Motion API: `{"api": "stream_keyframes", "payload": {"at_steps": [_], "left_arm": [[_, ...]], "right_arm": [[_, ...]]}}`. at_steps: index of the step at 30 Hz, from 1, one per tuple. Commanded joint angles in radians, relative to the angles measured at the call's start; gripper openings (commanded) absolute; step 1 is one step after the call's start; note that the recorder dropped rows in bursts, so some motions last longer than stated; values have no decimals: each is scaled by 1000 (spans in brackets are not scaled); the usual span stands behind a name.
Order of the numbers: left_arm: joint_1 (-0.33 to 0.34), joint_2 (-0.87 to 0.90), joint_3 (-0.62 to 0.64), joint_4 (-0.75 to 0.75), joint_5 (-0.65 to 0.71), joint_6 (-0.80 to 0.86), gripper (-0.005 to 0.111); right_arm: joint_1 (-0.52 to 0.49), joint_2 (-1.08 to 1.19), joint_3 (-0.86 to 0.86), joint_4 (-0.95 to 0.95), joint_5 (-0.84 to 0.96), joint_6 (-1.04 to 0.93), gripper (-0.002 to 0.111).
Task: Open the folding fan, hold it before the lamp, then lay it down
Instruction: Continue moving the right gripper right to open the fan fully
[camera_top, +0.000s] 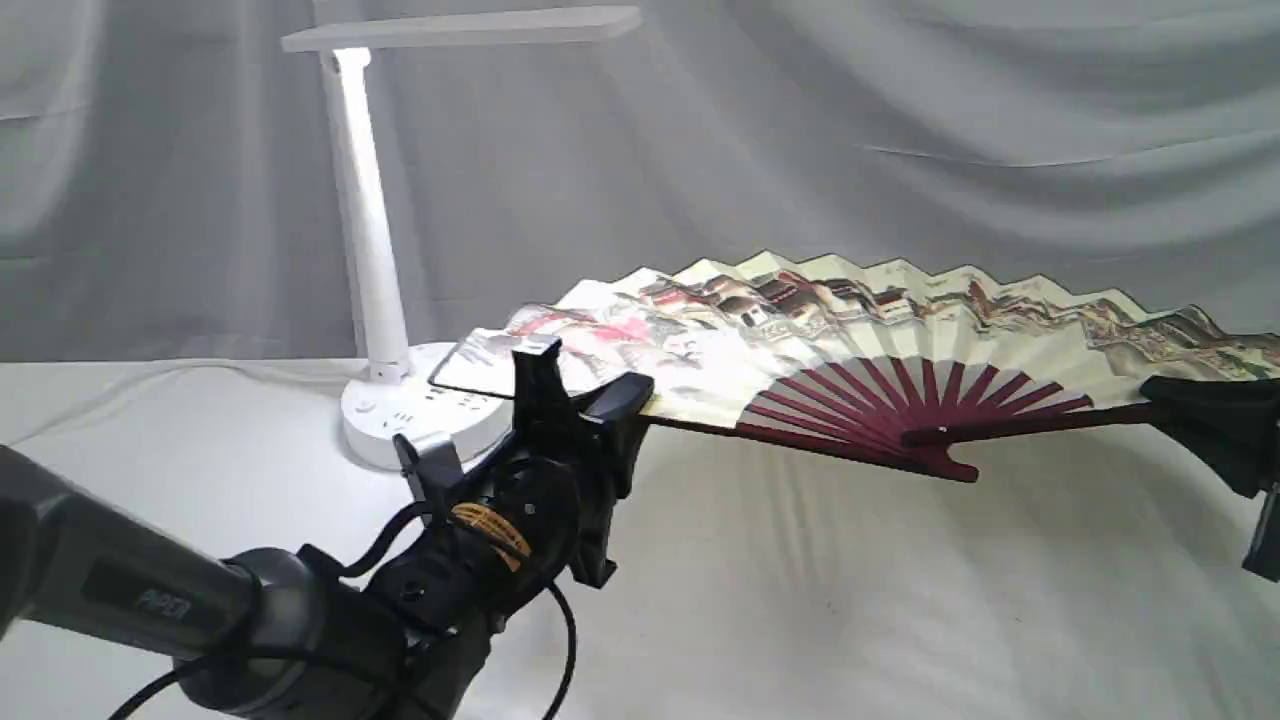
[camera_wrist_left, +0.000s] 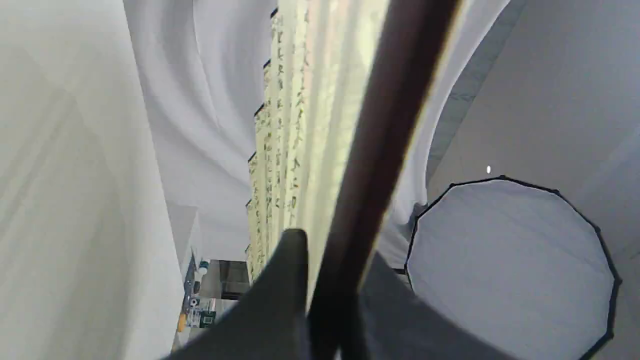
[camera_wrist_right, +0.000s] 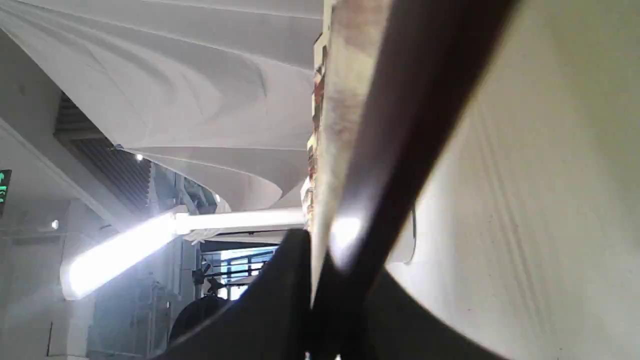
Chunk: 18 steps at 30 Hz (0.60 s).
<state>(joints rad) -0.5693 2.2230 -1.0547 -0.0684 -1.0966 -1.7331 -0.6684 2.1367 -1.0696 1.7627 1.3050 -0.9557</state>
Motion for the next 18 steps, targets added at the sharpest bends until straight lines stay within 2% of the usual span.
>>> {"api": "stream_keyframes", "payload": {"at_steps": [1,8,18], "left_arm": [[42,-72,21,-214,-124,-60,0],[47,-141,100,-263,-124,-60,0],[47,-214,174,-331,-124,-60,0]], "right_arm": [[-14,-3,-2,-18,-84,-64,0],[17,-16,-2,-18,-84,-64,0],[91,-147,-2,-18,-84,-64,0]]}}
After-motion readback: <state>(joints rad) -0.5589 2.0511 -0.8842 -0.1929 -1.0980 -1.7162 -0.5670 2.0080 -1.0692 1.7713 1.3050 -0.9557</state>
